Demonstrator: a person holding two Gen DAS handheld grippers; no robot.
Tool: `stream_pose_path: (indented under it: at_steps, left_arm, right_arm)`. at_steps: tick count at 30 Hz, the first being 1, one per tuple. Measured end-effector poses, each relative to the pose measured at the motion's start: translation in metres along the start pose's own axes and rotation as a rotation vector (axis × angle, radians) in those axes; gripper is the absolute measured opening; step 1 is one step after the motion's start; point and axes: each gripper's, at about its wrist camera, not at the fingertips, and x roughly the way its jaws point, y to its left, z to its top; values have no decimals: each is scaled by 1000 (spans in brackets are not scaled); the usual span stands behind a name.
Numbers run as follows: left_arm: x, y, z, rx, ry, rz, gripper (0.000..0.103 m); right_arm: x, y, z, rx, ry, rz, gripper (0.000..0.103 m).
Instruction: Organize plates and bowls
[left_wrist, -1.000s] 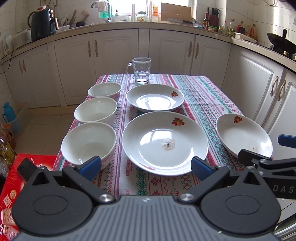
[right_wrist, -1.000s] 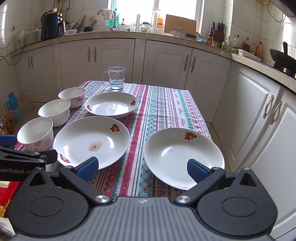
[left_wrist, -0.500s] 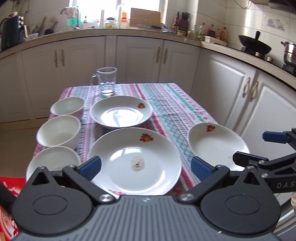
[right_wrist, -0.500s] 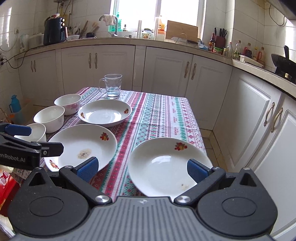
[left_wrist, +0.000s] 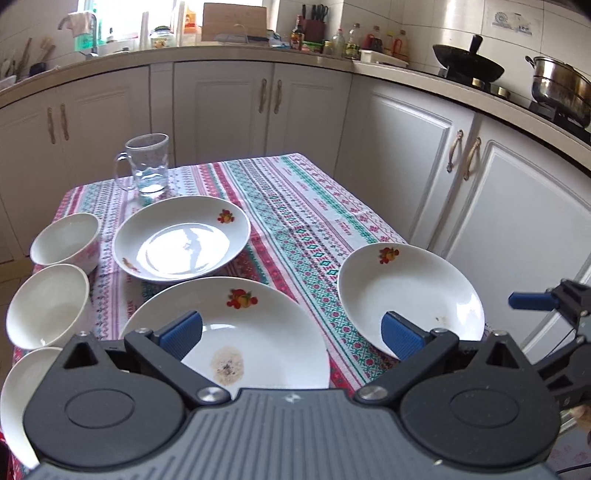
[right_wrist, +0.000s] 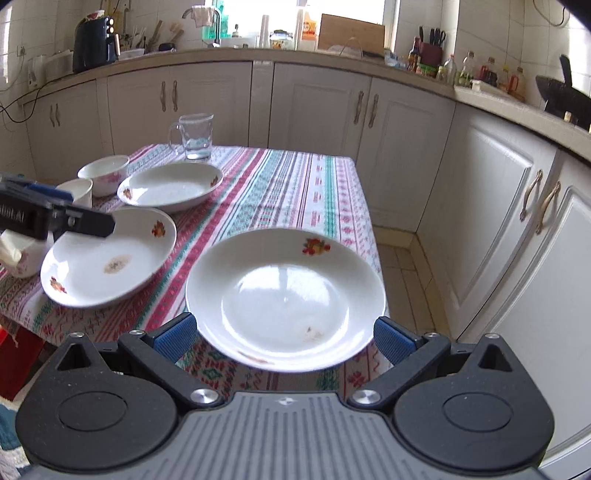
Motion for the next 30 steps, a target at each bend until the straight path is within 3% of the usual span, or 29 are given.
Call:
stream_pose_path:
  at_steps: [6, 17, 30]
  left_arm:
    - [19, -4, 12, 48, 25, -15, 102]
    - [61, -28, 31, 170, 117, -84, 102]
    - [122, -56, 58, 287, 238, -206, 100]
  right_arm:
    - [21, -1, -18, -17, 57, 51, 103]
    - [57, -14, -28, -16, 118, 53, 103]
    - [66, -27, -30, -42, 74, 110, 103]
